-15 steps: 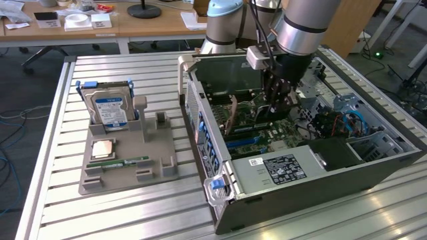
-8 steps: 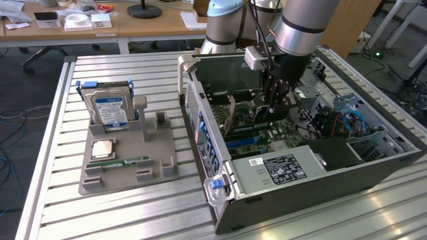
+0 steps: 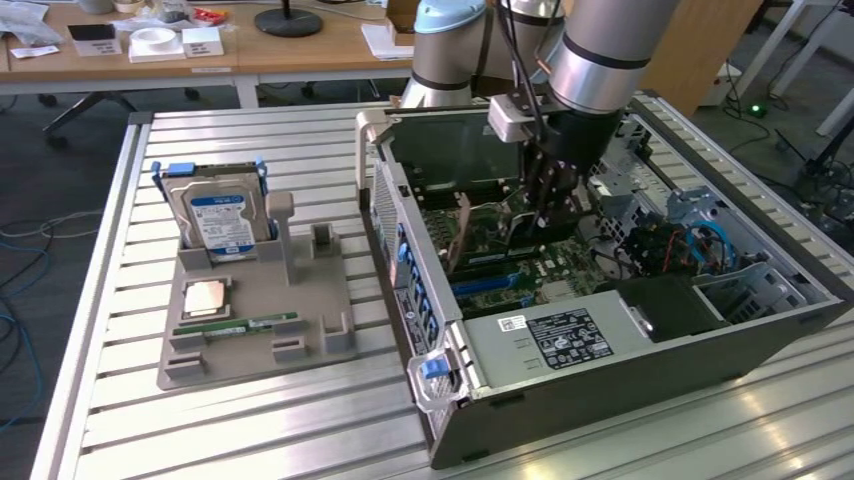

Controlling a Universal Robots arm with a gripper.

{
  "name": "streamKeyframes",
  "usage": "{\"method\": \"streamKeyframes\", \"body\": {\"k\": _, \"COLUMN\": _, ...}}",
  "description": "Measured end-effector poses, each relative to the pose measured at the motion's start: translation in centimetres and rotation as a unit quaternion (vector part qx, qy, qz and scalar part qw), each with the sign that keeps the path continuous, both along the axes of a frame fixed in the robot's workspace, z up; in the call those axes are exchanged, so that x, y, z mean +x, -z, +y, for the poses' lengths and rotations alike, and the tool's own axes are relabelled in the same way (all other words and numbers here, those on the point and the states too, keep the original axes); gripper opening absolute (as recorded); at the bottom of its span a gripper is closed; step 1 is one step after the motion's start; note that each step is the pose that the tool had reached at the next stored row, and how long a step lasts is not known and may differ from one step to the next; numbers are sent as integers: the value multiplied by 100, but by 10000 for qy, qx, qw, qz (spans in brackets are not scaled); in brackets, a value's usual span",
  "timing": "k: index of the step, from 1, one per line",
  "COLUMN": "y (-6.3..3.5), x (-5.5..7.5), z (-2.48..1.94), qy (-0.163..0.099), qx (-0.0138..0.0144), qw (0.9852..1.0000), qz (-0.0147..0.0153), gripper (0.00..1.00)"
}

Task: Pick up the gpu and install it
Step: 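Insert the gpu into the slot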

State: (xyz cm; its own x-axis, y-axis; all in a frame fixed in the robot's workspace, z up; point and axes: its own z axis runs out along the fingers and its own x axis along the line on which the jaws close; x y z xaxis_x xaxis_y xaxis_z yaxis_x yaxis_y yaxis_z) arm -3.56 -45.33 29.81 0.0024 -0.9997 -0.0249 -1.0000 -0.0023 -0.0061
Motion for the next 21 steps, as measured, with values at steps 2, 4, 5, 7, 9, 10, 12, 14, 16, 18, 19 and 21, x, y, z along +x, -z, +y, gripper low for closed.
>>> {"method": "streamKeyframes", "body": {"k": 2, "y": 14, "x": -4, "z": 0, "qy": 0, "qx": 0, "qw": 10000, "qz": 0, "gripper": 26}}
{"method": "streamKeyframes", "body": {"k": 4, "y": 15, "x": -5, "z": 0, "qy": 0, "qx": -1, "qw": 10000, "qz": 0, "gripper": 26}}
{"method": "streamKeyframes", "body": {"k": 5, "y": 15, "x": -5, "z": 0, "qy": 0, "qx": -2, "qw": 10000, "qz": 0, "gripper": 26}}
{"method": "streamKeyframes", "body": {"k": 7, "y": 21, "x": -6, "z": 1, "qy": 0, "qx": 1, "qw": 10000, "qz": 0, "gripper": 26}}
{"method": "streamKeyframes", "body": {"k": 9, "y": 33, "x": -8, "z": 0, "qy": 1, "qx": 0, "qw": 10000, "qz": 0, "gripper": 26}}
{"method": "streamKeyframes", "body": {"k": 10, "y": 37, "x": -9, "z": 0, "qy": 0, "qx": 0, "qw": 10000, "qz": 0, "gripper": 26}}
{"method": "streamKeyframes", "body": {"k": 12, "y": 42, "x": -12, "z": 0, "qy": 0, "qx": -1, "qw": 10000, "qz": 0, "gripper": 26}}
{"method": "streamKeyframes", "body": {"k": 14, "y": 51, "x": -16, "z": 0, "qy": 1, "qx": 1, "qw": 10000, "qz": 0, "gripper": 26}}
{"method": "streamKeyframes", "body": {"k": 16, "y": 58, "x": -17, "z": 0, "qy": 0, "qx": 0, "qw": 10000, "qz": 0, "gripper": 26}}
{"method": "streamKeyframes", "body": {"k": 18, "y": 67, "x": -20, "z": 0, "qy": 0, "qx": 0, "qw": 10000, "qz": 0, "gripper": 26}}
{"method": "streamKeyframes", "body": {"k": 19, "y": 72, "x": -21, "z": 0, "qy": 0, "qx": 0, "qw": 10000, "qz": 0, "gripper": 26}}
{"method": "streamKeyframes", "body": {"k": 21, "y": 82, "x": -22, "z": -1, "qy": 0, "qx": 0, "qw": 10000, "qz": 0, "gripper": 26}}
